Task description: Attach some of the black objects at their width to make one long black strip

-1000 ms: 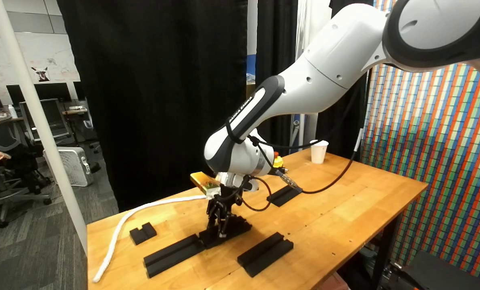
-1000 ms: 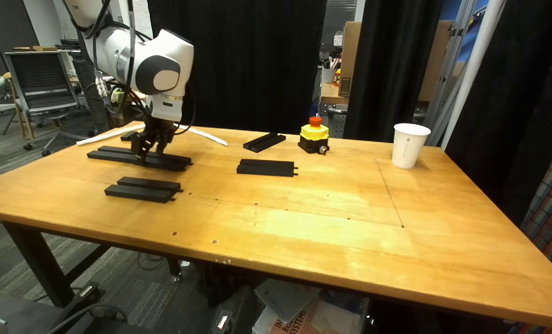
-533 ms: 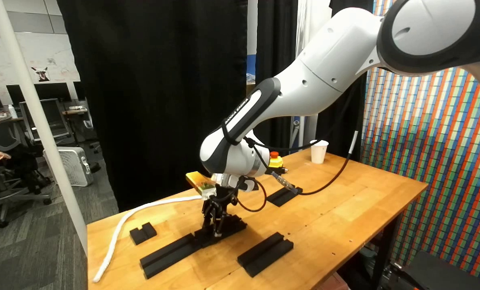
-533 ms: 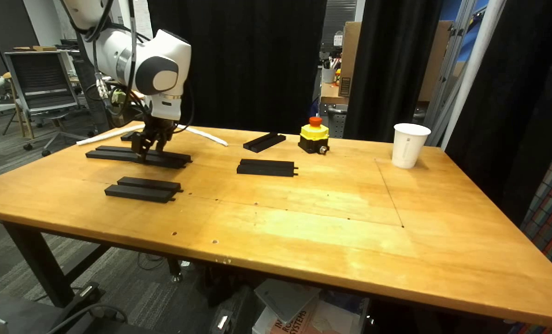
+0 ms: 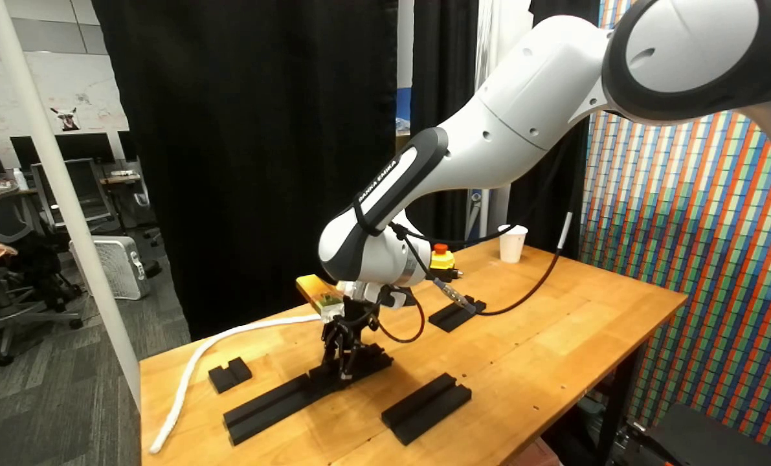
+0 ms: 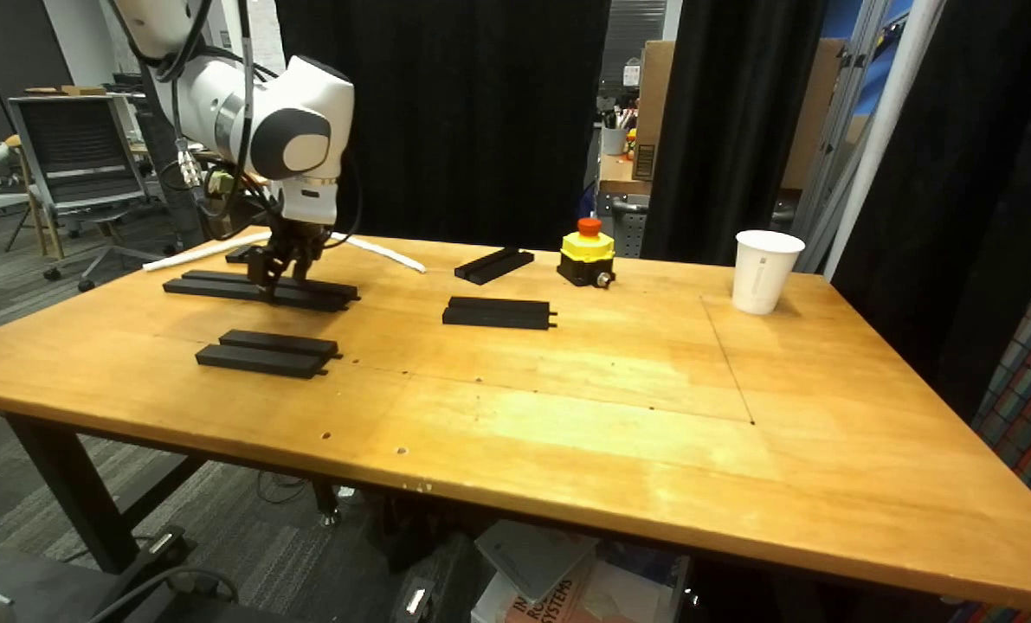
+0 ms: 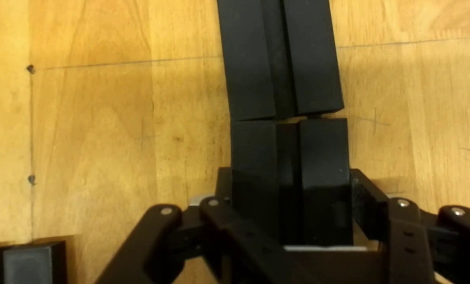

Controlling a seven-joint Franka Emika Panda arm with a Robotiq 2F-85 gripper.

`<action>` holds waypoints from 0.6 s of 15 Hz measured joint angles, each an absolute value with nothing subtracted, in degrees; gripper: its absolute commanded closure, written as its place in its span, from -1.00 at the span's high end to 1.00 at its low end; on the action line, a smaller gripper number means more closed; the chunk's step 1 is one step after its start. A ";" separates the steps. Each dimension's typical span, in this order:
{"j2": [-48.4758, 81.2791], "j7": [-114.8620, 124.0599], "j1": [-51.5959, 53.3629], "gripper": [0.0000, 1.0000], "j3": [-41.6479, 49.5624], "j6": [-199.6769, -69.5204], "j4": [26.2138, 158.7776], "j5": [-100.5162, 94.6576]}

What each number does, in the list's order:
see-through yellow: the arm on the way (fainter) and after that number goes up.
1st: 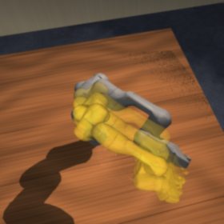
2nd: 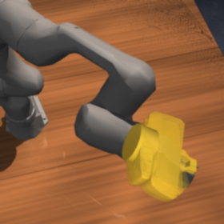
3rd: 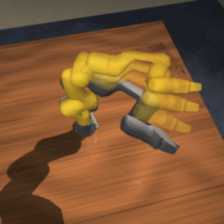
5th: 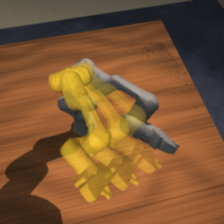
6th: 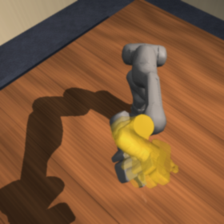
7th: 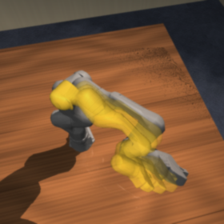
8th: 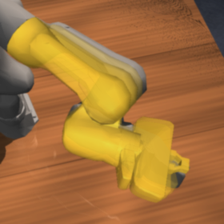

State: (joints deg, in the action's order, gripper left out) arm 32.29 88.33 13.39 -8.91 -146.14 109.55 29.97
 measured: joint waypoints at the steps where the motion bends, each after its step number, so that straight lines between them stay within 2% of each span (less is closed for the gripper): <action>1: 32.31 88.33 13.40 -0.06 -8.91 -146.24 109.55 29.97; 9: 33.32 86.49 13.52 -0.06 -8.95 -146.68 107.77 26.95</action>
